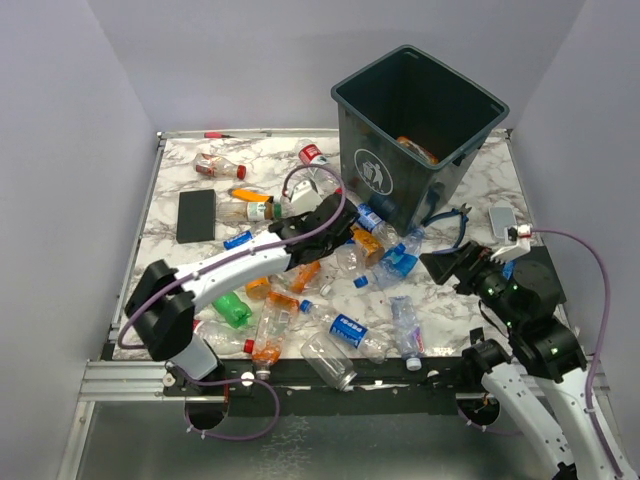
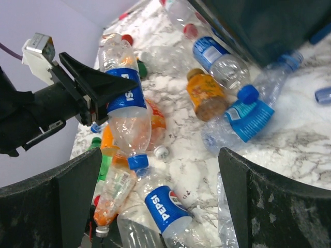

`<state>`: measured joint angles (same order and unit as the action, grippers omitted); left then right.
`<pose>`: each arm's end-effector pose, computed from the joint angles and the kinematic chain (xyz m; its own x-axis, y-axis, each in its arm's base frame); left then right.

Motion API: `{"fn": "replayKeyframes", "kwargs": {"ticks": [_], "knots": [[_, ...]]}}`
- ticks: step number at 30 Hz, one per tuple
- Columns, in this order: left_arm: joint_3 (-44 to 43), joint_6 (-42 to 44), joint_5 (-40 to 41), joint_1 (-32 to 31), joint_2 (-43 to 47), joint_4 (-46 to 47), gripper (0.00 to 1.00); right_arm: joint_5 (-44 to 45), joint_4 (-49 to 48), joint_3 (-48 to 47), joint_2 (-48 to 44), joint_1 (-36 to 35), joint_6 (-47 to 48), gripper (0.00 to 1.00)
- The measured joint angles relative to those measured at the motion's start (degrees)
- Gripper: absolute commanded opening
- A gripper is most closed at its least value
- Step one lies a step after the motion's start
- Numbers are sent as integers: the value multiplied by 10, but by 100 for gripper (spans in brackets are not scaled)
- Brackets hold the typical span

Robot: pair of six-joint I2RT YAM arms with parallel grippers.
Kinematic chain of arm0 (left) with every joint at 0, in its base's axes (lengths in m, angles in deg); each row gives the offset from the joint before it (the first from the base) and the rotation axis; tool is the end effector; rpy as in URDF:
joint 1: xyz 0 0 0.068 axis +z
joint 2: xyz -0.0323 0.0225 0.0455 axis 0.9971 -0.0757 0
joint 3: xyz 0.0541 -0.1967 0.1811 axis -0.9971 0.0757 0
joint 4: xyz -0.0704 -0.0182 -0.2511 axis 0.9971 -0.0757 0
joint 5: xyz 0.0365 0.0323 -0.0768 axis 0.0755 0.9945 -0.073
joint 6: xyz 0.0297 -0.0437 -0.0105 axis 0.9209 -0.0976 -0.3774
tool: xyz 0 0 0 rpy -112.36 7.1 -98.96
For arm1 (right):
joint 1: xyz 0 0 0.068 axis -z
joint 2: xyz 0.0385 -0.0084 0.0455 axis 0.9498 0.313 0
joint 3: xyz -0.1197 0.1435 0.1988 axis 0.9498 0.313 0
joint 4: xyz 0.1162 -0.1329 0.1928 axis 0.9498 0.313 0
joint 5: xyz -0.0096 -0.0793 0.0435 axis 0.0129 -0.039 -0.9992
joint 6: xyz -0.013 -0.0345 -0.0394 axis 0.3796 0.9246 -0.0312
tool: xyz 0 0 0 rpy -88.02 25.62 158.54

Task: Put the plastic bottles in the bin
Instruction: Pick up the plastic bottle at the center of the board.

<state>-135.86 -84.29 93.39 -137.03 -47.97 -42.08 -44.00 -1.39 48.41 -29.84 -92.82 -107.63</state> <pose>0.2283 -0.2611 0.2654 -0.6431 -0.5697 -0.5118 -0.2828 0.7977 -0.5326 0.0849 0.0350 0.3024 -0.4532 0.5375 -0.7111 -0.1495 0.7406 0.6551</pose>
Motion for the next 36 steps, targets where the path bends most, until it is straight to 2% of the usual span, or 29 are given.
{"fn": "replayKeyframes", "kwargs": {"ticks": [6,11,14,21,24,31,36], "knots": [[4,37,49,0,113,17,19,-53,6,-97,23,0,48,97],[43,49,82,5,226,114,16,-116,-54,-130,26,0,54,95],[62,37,84,10,259,179,16,-156,-120,-134,43,0,45,94],[71,0,66,15,261,279,15,-224,-284,-153,146,0,1,89],[72,-10,57,15,261,314,15,-238,-323,-158,181,0,-16,88],[73,-13,43,15,261,385,15,-249,-328,-230,270,-16,-10,88],[80,-7,43,15,261,417,13,-242,-302,-278,326,-75,19,87]]}}
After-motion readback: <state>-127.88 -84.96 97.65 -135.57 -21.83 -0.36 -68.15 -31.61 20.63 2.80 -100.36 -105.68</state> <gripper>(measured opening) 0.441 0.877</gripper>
